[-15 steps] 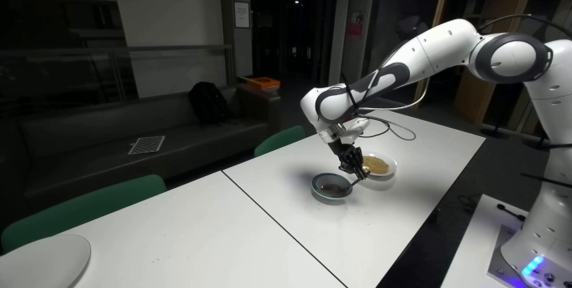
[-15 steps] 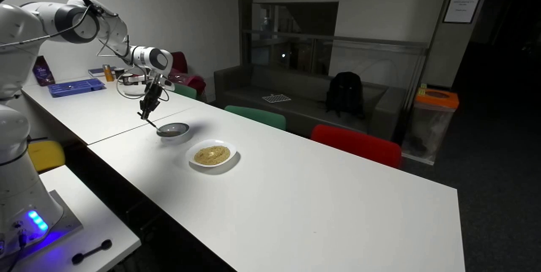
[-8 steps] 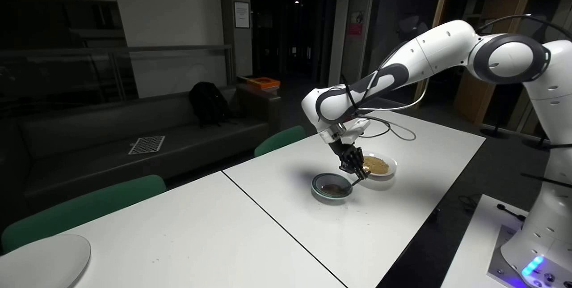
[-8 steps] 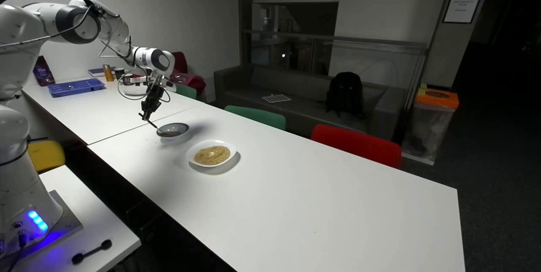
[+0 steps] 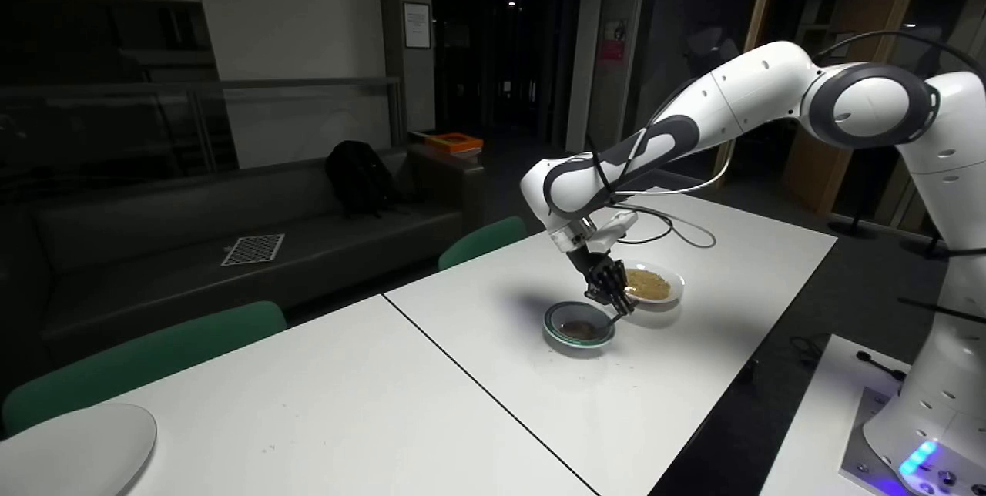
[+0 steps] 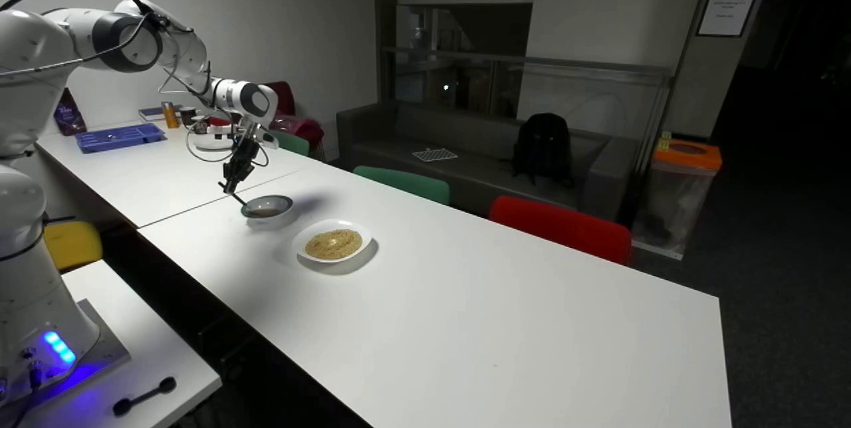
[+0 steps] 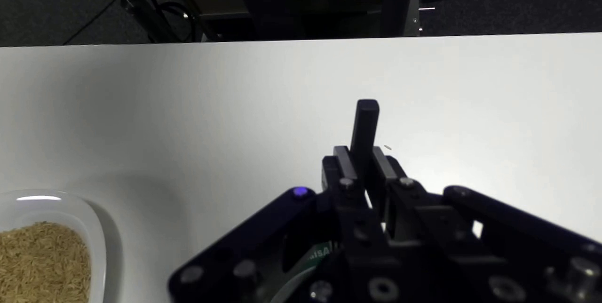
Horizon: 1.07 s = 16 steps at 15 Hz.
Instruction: Use the silver spoon to spoon out some contents from the bowl on the left and place them in the bowl on the right
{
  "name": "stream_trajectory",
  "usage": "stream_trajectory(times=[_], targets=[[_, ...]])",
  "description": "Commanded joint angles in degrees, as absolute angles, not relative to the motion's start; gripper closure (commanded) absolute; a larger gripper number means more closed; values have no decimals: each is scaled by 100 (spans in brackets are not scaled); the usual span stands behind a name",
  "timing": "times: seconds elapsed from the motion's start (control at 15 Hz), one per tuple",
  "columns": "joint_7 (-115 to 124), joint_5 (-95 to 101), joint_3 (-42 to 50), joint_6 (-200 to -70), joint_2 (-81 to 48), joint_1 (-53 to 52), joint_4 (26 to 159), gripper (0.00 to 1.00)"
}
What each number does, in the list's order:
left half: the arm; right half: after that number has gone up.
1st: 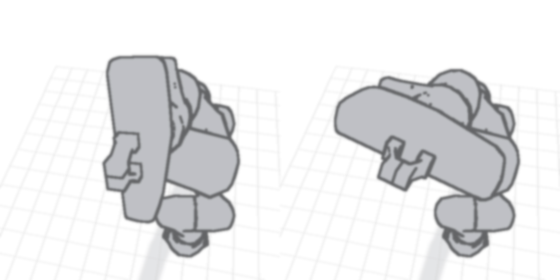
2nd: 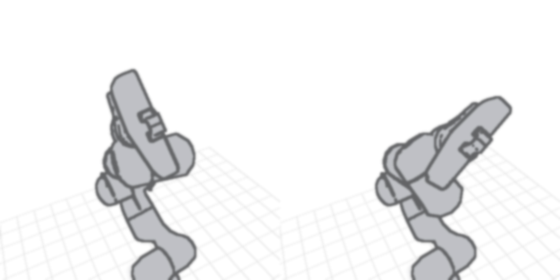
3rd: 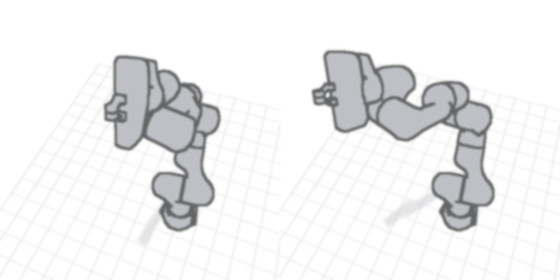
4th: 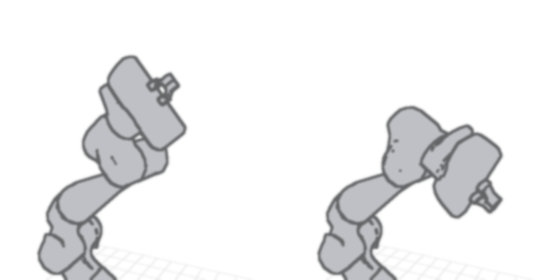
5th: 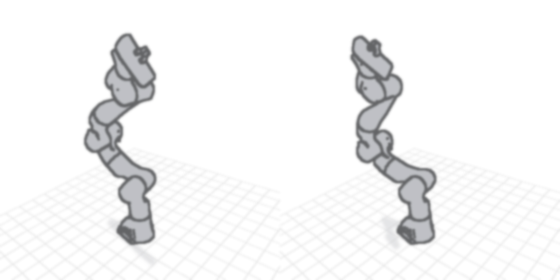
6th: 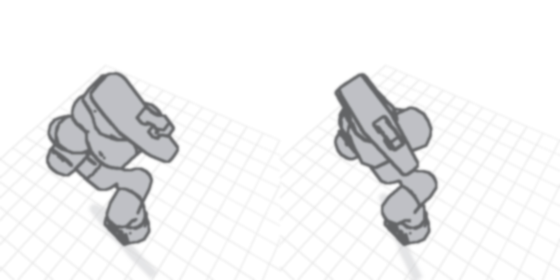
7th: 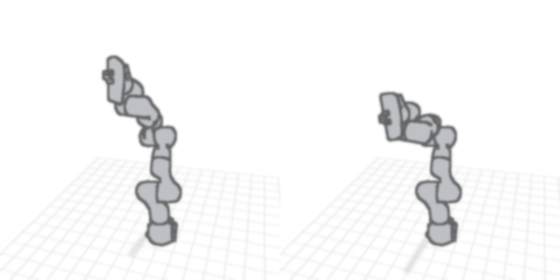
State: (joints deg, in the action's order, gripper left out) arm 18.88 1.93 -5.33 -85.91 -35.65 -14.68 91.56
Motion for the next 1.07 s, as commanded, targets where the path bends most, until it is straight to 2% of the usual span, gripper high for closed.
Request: stream_trajectory(times=[0.0, 1.0], targets=[[1633, 10, -556, -8698, -3649, -1379, 9066, 97], [800, -118, -625, -9889, -3184, -1240, 9773, 97]])
